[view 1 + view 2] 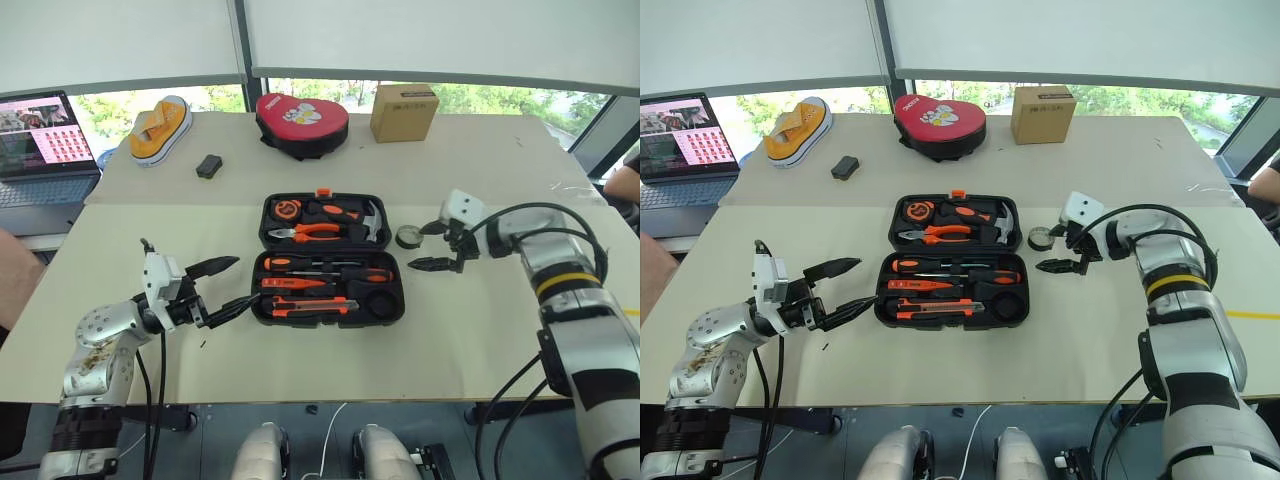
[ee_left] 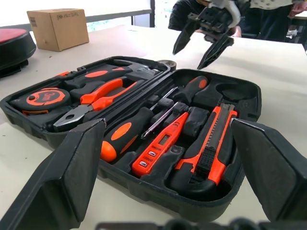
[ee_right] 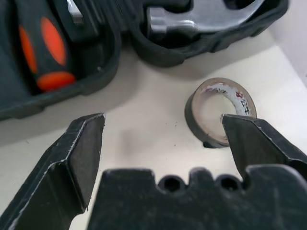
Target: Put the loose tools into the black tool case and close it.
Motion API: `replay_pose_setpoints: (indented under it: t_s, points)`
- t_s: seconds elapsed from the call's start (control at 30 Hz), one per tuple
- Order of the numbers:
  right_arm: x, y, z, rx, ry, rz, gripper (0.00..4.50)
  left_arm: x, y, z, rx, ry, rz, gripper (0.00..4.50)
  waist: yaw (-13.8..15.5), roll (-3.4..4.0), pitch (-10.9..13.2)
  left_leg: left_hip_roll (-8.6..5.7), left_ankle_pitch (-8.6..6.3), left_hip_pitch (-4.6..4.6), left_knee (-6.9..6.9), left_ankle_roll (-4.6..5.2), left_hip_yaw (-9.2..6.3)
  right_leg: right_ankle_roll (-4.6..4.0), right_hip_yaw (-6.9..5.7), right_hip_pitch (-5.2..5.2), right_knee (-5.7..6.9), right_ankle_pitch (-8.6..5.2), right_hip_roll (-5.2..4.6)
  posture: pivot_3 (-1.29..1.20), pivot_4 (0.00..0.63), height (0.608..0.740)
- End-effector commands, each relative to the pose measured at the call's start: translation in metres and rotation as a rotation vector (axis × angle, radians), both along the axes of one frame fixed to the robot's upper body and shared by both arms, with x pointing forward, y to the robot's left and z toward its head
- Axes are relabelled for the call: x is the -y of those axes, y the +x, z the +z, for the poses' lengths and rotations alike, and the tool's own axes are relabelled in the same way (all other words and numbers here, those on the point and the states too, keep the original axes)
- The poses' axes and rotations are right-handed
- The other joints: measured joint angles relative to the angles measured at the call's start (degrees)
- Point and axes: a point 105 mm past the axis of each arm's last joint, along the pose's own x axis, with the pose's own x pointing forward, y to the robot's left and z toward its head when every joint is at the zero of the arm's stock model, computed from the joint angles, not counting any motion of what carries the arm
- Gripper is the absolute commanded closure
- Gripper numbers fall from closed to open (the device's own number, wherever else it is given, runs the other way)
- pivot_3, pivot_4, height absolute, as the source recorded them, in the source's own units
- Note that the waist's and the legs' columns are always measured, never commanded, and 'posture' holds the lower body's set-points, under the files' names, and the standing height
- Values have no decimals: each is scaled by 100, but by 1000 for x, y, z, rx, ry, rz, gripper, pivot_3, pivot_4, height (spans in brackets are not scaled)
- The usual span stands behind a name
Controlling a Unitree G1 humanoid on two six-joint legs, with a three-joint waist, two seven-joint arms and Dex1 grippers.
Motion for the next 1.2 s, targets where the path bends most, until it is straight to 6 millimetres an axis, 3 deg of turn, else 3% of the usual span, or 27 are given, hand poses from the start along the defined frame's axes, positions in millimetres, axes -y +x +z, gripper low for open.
replay_pose_setpoints:
  t_s: [0.03,0.1,0.47,0.57,0.77,0.87,1.03,1.13,1.2]
  points:
    - [-11,9,2,42,-59,14,252,0,-5,5,44,26,-3,11,-12,1,0,1,0,1,0,-1,0,0,-1,0,3,0,0,0,150,740]
    - [-15,11,-3,21,-77,0,687,0,-5,3,43,41,-7,0,-23,1,0,2,1,1,0,-2,1,0,0,-1,6,0,1,0,150,740]
    - [-23,27,-8,60,-157,-120,4462,4,-1,8,47,89,-51,0,-30,3,1,1,7,4,0,-12,0,-1,0,-6,23,1,-1,0,150,740]
    - [-24,27,1,78,-116,-100,4489,6,0,9,50,89,-56,0,-32,3,2,0,7,4,0,-12,1,-1,0,-6,23,1,0,0,150,740]
    - [-10,10,49,54,-6,38,4489,6,-4,15,88,114,-99,0,-18,14,10,-2,6,1,0,-12,3,-1,0,-8,20,1,-3,0,150,740]
    - [-29,-15,63,-74,144,230,4489,9,-11,13,74,134,-153,0,-59,14,10,3,6,3,-1,-11,2,-1,0,-8,20,0,3,0,150,740]
    - [-69,-79,36,-313,213,445,4489,14,-19,5,43,156,-197,0,-61,15,10,22,1,7,-9,-14,-22,-2,-13,-3,29,1,7,0,150,740]
    - [-78,-94,23,-357,214,433,4489,17,-19,3,36,149,-197,0,-14,15,11,15,1,-1,-4,-14,-19,-2,-9,-12,26,0,-1,0,150,740]
    - [-78,-99,4,-375,159,392,4489,19,-21,1,30,147,-201,0,0,15,11,8,1,-1,0,-14,-16,-2,-6,-13,26,1,-5,0,150,740]
